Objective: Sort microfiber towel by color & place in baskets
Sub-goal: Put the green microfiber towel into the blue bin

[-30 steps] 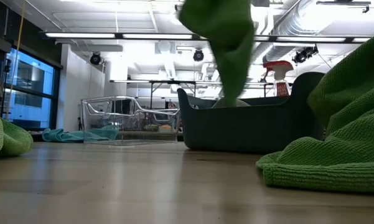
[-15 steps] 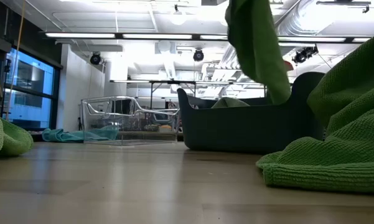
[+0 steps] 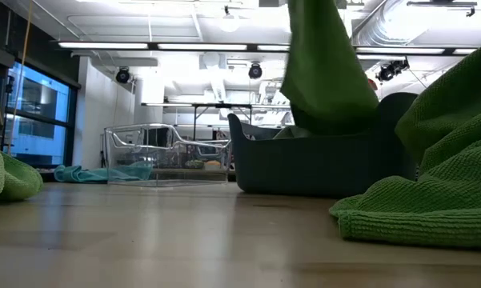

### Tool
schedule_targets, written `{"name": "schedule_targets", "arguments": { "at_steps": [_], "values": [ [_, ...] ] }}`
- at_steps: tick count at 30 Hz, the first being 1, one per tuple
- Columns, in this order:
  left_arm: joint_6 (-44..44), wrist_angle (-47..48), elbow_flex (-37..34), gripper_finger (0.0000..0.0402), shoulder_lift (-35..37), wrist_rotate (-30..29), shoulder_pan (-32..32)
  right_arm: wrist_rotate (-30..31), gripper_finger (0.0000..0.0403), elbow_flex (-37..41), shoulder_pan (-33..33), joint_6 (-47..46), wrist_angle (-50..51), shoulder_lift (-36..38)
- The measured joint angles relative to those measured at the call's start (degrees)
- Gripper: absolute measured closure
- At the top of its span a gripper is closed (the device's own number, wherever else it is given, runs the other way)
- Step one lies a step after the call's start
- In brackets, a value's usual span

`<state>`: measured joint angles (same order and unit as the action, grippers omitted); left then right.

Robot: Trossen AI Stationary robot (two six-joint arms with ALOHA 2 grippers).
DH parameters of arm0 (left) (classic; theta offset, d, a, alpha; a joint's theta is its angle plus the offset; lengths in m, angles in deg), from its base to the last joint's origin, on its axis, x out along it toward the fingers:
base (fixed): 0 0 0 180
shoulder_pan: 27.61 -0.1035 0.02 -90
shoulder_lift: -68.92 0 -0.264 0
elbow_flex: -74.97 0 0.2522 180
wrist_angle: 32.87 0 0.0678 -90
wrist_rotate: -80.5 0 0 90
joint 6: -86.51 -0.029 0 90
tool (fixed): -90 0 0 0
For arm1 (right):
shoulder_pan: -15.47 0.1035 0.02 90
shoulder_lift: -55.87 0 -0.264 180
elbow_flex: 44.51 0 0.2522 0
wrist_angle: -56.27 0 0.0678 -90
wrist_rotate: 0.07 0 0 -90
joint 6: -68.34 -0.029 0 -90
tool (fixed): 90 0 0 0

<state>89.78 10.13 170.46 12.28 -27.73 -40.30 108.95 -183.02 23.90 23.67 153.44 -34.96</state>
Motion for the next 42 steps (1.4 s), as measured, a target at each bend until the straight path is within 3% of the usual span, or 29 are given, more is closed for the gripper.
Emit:
{"name": "schedule_targets", "arguments": {
  "at_steps": [4, 10, 16, 23, 28, 35, 42],
  "values": [
    [-0.12, -0.01, 0.0, 0.0216, 0.0, -0.01, 0.0, 2.81, 0.0403, 0.0, -0.21, -4.69, 6.78, -0.52],
    [-0.1, 0.01, 0.0, 0.0216, 0.0, 0.01, 0.0, 5.23, 0.0403, 4.28, -1.87, -7.88, 6.39, 1.6],
    [-0.1, 0.03, 0.0, 0.0216, 0.0, 0.01, 0.0, 2.75, 0.0403, 16.31, -2.81, -12.04, 3.68, 4.69],
    [-0.42, 0.02, 0.0, 0.0216, 0.0, 0.03, 0.0, 1.86, 0.0403, 30.09, -2.82, -25.2, -0.3, 7.24],
    [-0.48, 0.03, 0.0, 0.0216, 0.0, -0.88, 0.0, 1.15, 0.0403, 39.3, -2.8, -35.23, -7.38, 7.7],
    [-3.31, 0.68, 0.0, 0.0216, 0.0, -1.85, -0.02, -1.74, 0.0403, 51.16, -3.23, -41.69, -25.54, 7.61],
    [-5.88, 1.3, 0.0, 0.0216, 0.0, -1.91, -0.02, -0.41, 0.0403, 54.31, -5.47, -45.46, -32.5, 5.34]
  ]
}}
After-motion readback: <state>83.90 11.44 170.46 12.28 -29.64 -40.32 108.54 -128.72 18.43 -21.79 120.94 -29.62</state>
